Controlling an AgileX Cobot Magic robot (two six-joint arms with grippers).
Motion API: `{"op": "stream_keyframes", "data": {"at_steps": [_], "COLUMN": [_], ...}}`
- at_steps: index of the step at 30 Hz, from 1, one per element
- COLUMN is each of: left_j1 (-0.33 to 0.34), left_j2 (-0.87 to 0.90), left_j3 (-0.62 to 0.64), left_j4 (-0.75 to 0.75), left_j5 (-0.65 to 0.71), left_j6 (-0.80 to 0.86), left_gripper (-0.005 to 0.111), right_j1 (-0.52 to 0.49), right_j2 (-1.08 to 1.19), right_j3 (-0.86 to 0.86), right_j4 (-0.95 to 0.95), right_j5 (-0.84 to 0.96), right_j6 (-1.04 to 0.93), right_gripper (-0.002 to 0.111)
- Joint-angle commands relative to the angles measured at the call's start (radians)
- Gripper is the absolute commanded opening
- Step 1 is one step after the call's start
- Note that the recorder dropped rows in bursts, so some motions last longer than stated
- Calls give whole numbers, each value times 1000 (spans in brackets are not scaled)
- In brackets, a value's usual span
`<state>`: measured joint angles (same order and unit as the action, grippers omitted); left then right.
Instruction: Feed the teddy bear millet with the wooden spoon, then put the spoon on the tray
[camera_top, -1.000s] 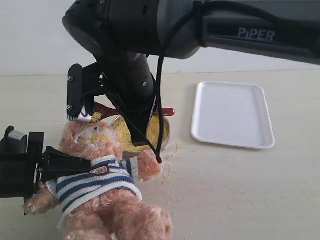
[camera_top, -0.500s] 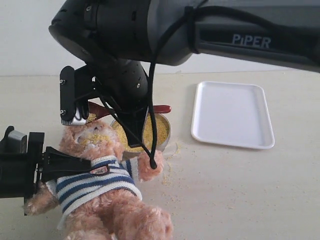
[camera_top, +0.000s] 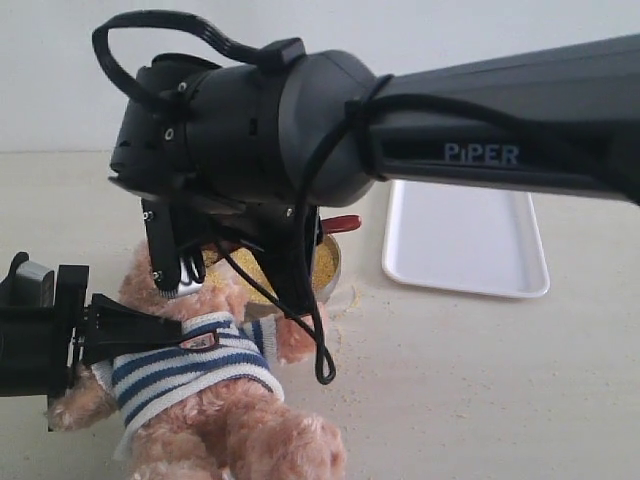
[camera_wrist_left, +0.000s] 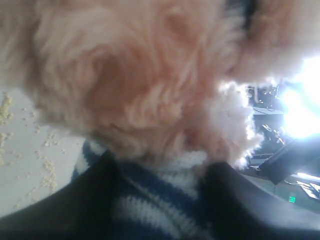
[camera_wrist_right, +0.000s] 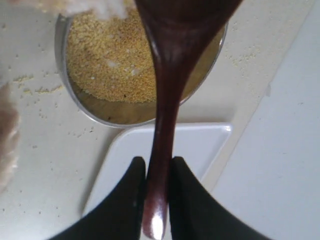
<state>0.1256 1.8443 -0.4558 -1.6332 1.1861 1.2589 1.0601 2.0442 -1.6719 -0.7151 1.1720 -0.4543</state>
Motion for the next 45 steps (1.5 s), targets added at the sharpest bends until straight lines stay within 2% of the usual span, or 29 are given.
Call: {"op": "stream_keyframes", "data": {"at_steps": [1,29,36,45], "left_j1": [-7,-7,-7,-7], "left_j2": [2,2,2,2], "left_j3": [1,1,1,1], "left_j4": [0,-7,-1,-1], "left_j5": [35,35,35,35], "left_j6": [-2,-2,-2,-2], "left_gripper": [5,5,5,5], "right_j1": [17,35,76,99], "right_j2": [-9,-9,-9,-9], "right_j3": [9,9,9,9], "right_j4": [-52,-67,-195,-242], "right_j5": [-24,-12,-16,10], "right_j6": [48,136,168,195], "right_gripper": [0,0,0,0]}}
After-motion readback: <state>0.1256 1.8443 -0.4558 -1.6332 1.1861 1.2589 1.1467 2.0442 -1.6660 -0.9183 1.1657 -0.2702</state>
